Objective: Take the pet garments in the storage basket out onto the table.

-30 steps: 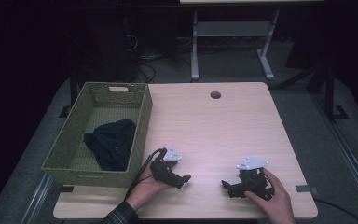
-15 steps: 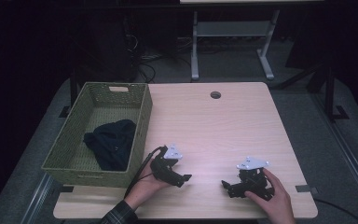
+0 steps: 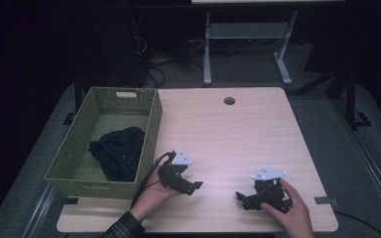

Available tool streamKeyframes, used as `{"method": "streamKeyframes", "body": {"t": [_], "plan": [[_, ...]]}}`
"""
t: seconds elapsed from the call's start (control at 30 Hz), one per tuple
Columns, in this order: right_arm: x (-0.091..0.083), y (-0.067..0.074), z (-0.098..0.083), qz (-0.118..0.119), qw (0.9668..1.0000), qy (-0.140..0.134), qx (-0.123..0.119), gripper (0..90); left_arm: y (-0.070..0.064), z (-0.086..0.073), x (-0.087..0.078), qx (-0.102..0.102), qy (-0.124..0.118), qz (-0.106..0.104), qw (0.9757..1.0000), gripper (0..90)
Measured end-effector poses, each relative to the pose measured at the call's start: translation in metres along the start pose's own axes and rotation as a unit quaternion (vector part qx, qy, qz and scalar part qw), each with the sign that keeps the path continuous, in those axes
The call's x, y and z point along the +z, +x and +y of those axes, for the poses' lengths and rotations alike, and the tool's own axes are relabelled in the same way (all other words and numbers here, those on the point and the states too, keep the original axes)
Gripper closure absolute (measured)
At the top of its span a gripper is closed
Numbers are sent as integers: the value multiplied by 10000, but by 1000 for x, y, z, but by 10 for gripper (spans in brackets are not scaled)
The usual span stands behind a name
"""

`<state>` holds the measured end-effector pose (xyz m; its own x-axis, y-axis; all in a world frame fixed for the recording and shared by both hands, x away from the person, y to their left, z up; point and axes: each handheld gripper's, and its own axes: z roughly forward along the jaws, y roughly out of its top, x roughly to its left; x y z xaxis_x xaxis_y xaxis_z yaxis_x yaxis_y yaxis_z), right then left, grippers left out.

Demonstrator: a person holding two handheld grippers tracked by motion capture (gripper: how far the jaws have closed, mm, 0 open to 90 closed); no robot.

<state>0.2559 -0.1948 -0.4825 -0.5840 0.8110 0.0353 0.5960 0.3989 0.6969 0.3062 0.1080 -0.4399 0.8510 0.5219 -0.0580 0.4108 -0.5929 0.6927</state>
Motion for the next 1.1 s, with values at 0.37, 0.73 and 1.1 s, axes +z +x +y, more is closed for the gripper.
{"method": "streamKeyframes", "body": {"t": [0.37,0.73,1.1], "plan": [[0,0,0,-1,10000,0,2,0,1,7,-8,-14,-92,5,10000,143],[0,0,0,1,10000,-2,3,0,3,13,-16,-36,-144,-47,9999,143],[0,0,0,1,10000,1,2,0,6,20,-25,-66,-204,-52,9998,143]]}}
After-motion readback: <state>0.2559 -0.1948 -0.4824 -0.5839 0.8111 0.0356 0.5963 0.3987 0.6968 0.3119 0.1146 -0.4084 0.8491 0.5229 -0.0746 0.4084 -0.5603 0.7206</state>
